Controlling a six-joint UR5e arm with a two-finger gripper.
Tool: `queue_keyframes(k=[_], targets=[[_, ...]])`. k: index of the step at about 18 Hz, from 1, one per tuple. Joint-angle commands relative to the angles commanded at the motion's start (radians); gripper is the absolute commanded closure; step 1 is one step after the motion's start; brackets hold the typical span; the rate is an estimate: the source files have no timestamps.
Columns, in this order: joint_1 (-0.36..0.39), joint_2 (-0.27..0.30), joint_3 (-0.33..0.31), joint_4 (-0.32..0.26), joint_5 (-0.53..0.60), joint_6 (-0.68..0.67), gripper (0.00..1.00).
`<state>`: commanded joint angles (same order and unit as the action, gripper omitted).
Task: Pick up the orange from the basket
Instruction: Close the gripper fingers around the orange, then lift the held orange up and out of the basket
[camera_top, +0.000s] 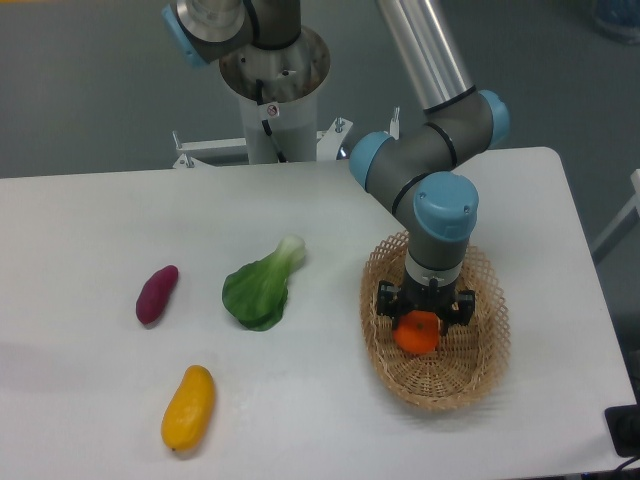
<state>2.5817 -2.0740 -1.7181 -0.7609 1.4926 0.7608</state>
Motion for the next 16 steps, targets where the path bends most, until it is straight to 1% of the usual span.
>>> queue_keyframes(k=[3,6,8,10,11,12,14,16], targets=[[0.002,0.002,0.002,0.002,0.0,0.005,0.27],[0.002,0.005,0.006,0.002,0.0,0.008,0.27],[0.003,0.012,0.021,0.0,0.0,0.009,0.27],[0.005,0.015,0.029,0.0,0.0,0.021,0.3],[0.008,0.023,0.031,-0.002,0.0,0.035,0.3],[0.015,0.044,0.043,-0.008,0.0,0.05,0.3],[0.044,0.073,0.061,-0.02,-0.008,0.083,0.3],[0.049,0.103,0.066,-0.023,-0.011,0.121,0.3]])
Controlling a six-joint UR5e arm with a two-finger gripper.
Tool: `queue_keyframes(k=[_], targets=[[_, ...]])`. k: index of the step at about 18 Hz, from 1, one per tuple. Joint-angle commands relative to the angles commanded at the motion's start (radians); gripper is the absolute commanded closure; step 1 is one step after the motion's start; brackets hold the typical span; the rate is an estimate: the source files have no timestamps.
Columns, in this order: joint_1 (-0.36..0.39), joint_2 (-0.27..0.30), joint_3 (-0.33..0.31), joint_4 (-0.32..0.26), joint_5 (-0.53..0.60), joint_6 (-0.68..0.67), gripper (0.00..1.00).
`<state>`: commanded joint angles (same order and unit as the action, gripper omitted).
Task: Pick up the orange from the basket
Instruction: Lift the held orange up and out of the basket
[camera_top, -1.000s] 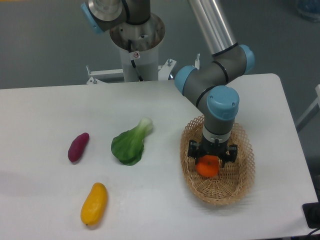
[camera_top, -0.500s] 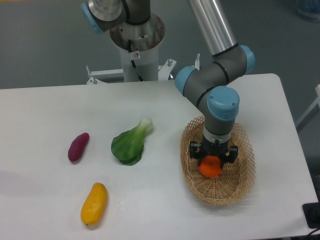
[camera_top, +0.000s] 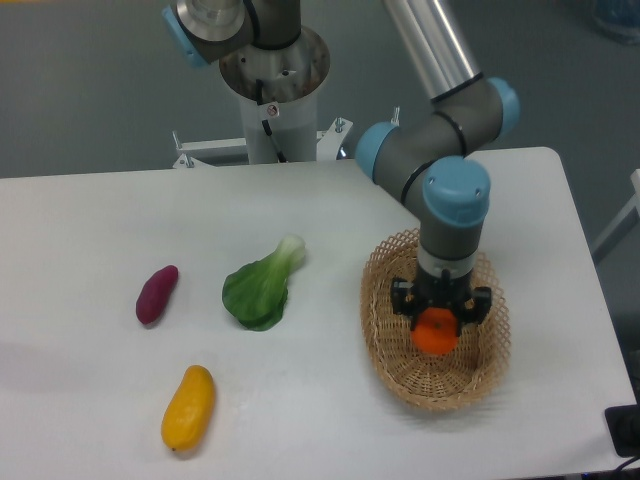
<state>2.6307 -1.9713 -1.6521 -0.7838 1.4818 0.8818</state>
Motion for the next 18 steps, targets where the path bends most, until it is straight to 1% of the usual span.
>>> queue_keyframes(k=[1,4,10,12,13,18], targets=[[0.011,0.009,0.0,-0.003,0.0,0.023,0.3],[0.046,0.078,0.008,-0.028,0.0,0.116,0.3],[0.112,0.152,0.034,-0.179,0.005,0.253,0.3],[0.127,0.163,0.046,-0.219,0.006,0.288,0.3],[0.129,0.163,0.054,-0.23,0.006,0.301,0.3],[0.129,0.164,0.074,-0.244,0.008,0.304,0.3]])
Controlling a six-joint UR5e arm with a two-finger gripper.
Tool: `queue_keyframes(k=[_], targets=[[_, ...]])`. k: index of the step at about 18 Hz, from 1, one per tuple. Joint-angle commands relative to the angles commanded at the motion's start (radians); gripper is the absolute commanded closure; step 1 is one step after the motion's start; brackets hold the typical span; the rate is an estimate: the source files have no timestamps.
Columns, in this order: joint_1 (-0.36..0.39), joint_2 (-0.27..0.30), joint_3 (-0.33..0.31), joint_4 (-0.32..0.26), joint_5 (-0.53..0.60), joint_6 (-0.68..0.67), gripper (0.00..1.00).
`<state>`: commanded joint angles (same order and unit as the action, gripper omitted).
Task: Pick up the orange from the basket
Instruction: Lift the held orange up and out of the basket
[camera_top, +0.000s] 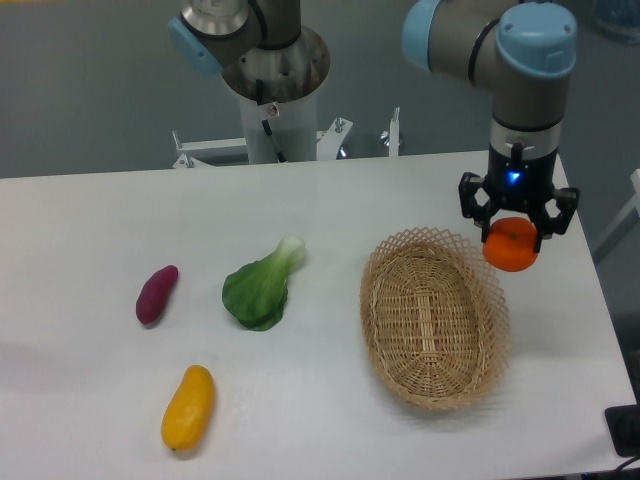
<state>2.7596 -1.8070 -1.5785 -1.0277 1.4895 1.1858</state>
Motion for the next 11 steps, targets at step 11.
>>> queue_keyframes(k=[11], targets=[[-0.003,0.0,0.011,0.002,-0.006,-0.002,0.3]])
